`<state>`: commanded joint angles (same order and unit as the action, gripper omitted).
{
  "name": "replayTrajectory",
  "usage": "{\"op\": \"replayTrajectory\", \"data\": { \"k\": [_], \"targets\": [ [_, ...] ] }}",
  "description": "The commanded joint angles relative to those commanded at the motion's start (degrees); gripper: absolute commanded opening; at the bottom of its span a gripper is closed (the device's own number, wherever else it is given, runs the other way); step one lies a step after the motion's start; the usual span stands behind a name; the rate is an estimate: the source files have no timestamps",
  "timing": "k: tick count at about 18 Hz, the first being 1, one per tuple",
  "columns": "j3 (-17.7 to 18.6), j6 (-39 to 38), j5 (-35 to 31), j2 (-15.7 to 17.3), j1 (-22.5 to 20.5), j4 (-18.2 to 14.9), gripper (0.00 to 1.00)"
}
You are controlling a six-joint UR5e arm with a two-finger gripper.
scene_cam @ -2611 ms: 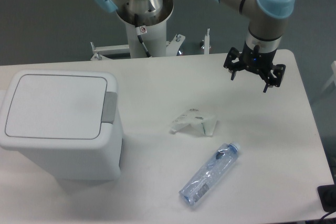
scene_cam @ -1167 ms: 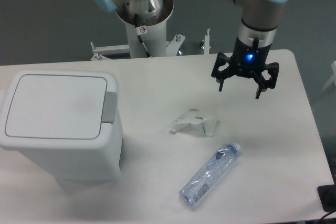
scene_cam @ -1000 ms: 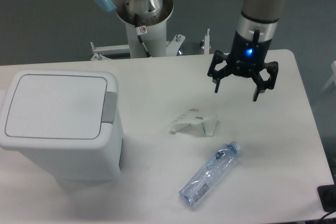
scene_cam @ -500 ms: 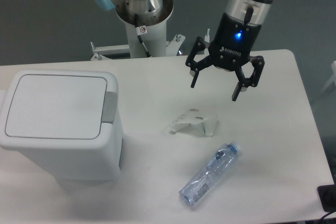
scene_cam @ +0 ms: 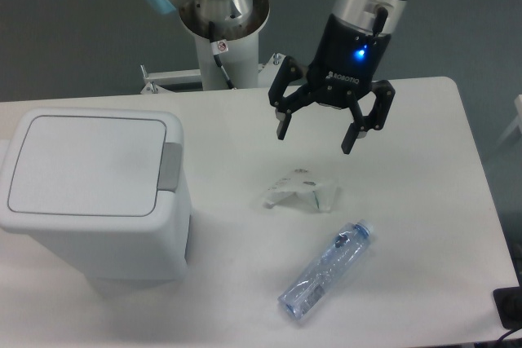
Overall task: Open the trash can
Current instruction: 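Move the open gripper toward the white trash can's lid edge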
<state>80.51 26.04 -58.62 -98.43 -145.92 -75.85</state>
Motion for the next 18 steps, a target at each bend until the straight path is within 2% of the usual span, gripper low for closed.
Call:
{"op": "replayTrajectory", "data": {
  "k": [2,4,6,10,12,14,18],
  "targets": [
    [0.17,-5.01,0.0,-0.44,1.77,0.78,1.0],
    [0.7,-11.5,-0.09,-0.44,2.65,3.93,1.0],
    [0.7,-14.78,-0.18,-0.36,3.1,5.27,1.0],
    [0.88,-15.23,-0.17,-0.71,4.85,5.8,1.0],
    [0.88,-14.53,-3.06,-1.23,6.16,5.89,1.0],
    [0.88,-14.52,-8.24,-2.29,10.55,5.8,1.0],
    [0.79,-14.44,-10.63,-2.9,11.62,5.1,1.0]
  ]
}}
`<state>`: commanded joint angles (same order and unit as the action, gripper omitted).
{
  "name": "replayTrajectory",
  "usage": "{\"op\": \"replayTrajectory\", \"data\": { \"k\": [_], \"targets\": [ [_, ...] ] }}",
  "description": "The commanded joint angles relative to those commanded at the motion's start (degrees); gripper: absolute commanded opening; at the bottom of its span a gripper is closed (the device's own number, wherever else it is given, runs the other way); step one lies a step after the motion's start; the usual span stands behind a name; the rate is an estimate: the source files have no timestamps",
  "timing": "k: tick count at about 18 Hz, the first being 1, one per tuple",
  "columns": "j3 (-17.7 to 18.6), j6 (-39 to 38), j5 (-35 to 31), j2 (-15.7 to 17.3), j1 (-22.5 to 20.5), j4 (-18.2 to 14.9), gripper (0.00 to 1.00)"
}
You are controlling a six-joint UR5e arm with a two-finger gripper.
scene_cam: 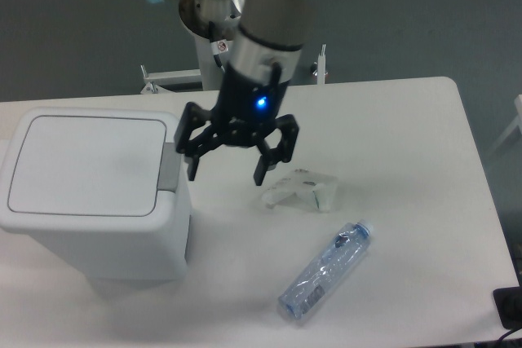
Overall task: Open the trash can
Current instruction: 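Lower the gripper finger onto the lid's raised tab beside the can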
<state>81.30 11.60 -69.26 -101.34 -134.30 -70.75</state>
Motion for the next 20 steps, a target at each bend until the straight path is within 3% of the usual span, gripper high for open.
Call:
{"op": "replayTrajectory", "data": {
  "k": [7,13,20],
  "targets": [
    [0.52,-0.09,-0.09,0.17,0.53,-0.09,1.0],
    [4.3,0.26,-1.4,3.69,0.62,0.0,1.0],
    [4.39,1.41,-1.49,3.34,0.88,0.26,1.0]
  ]
}}
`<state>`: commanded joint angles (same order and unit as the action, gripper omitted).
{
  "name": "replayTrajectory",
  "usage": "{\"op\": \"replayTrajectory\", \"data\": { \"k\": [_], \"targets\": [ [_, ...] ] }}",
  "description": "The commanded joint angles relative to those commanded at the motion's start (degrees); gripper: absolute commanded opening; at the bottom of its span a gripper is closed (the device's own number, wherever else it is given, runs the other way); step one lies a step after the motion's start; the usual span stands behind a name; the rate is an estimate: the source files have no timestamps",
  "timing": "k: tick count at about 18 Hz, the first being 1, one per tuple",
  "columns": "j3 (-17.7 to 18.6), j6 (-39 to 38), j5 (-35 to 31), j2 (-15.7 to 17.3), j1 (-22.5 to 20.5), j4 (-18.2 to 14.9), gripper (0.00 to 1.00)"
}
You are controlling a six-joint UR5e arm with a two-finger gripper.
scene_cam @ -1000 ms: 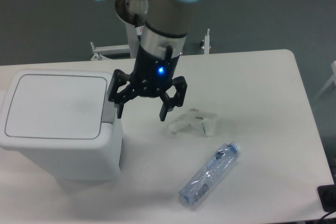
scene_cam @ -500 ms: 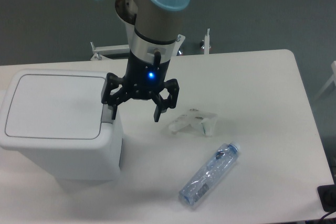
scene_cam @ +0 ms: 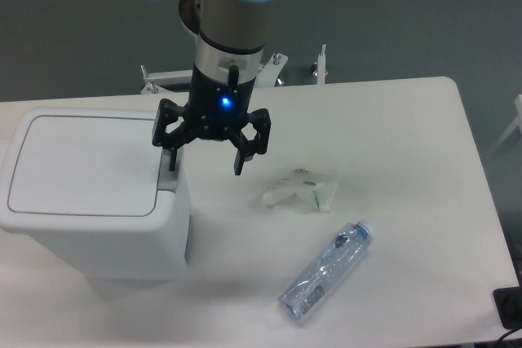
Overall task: Open the trash can
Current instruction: 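Lower the gripper finger onto the lid's raised tab beside the can, then press the lid tab down so the lid flips open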
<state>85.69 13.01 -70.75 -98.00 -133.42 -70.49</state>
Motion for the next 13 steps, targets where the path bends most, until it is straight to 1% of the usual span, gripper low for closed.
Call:
{"op": "replayTrajectory", "data": {
  "k": [4,7,13],
  "targets": [
    [0.0,0.0,0.0,-0.44,0.0,0.09,1.0],
    [0.0,0.18,-1.49,-0.53,0.09,0.18,1.0],
    [0.0,0.18,-1.49,-0.79,0.09,0.27,1.0]
  ]
}}
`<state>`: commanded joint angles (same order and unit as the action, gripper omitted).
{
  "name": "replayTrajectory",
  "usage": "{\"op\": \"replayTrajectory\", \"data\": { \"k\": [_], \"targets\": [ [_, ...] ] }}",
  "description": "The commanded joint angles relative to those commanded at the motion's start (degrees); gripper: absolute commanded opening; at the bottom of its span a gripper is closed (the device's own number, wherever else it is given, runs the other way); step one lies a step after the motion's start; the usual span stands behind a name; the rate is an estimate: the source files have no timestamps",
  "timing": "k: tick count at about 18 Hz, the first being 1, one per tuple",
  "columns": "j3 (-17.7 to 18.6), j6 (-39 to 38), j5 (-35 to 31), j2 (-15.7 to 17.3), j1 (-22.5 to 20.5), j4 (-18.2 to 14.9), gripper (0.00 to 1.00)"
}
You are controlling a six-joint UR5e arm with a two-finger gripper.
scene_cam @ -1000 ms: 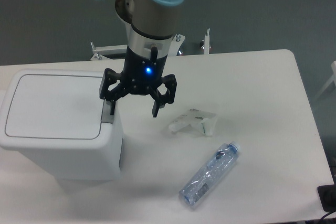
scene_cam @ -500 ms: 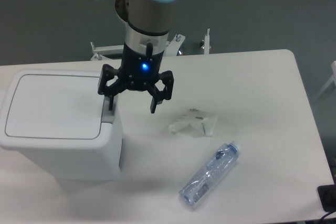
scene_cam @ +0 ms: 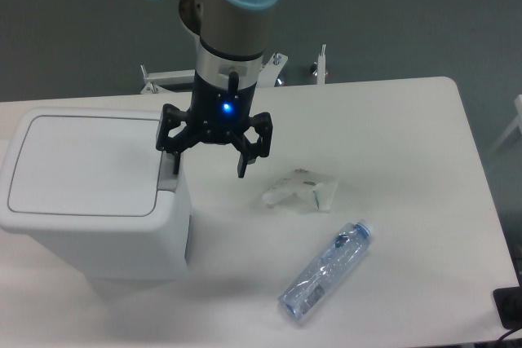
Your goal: Open the trash can
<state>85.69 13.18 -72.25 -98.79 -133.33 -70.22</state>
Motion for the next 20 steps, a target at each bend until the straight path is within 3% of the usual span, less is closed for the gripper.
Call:
{"op": "replayTrajectory", "data": {
  "k": [13,18,19,20],
  "targets": [
    [-0.7,0.0,0.0,-0.44,0.26,0.09,1.0],
    [-5.0,0.0,-0.09,-0.97,-0.44,0.18,1.0],
    [-8.75,0.09,-0.09,-2.27,-4.35,0.18,1.0],
    [-9.83,0.09,-0.09,-2.98,-5.0,0.26,1.0]
  ]
}}
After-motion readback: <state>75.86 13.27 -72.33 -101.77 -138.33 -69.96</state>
